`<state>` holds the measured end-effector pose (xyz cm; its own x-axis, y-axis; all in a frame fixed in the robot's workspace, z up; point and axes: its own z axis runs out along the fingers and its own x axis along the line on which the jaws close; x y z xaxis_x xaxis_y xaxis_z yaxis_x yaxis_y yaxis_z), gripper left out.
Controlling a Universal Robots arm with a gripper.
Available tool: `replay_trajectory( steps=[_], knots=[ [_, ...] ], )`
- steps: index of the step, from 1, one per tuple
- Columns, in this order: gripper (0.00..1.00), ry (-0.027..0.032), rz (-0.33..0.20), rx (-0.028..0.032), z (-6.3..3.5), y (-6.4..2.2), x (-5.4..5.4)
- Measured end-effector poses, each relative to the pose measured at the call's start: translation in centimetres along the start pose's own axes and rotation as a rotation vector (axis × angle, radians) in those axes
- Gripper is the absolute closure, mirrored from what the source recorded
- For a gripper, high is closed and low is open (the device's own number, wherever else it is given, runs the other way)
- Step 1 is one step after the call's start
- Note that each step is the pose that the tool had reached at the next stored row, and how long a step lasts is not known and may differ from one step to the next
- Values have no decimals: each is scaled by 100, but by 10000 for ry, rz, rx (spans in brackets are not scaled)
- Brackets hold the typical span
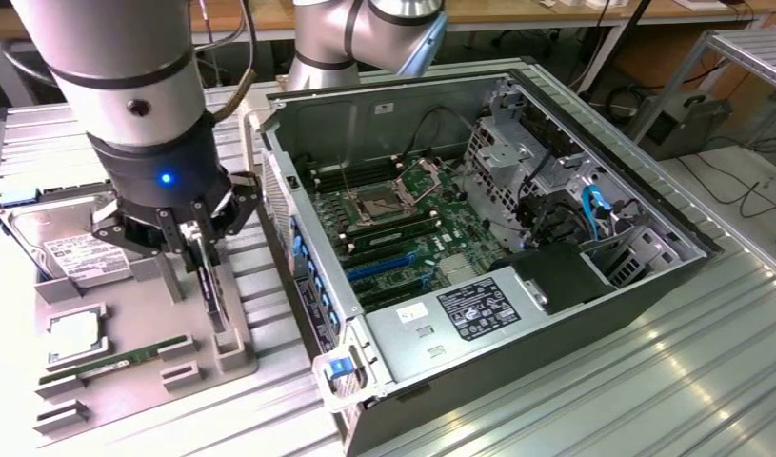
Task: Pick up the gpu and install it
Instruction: 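Pick up the gpu and move the gpu toward the slot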
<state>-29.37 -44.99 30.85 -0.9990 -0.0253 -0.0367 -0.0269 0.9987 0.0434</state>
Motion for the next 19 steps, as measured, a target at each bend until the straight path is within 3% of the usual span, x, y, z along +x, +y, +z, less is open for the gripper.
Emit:
replay_trajectory(
  steps=[2, 8, 12, 14, 19],
  knots=[
    [74, 1, 0, -1, -149, -8, -9],
    [74, 1, 1, -4, -442, -36, -72],
    [74, 9, 0, -5, -642, -68, -152],
    [74, 27, 2, -7, -823, -101, -230],
    [74, 61, 3, -8, -1057, -148, -343]
  ],
)
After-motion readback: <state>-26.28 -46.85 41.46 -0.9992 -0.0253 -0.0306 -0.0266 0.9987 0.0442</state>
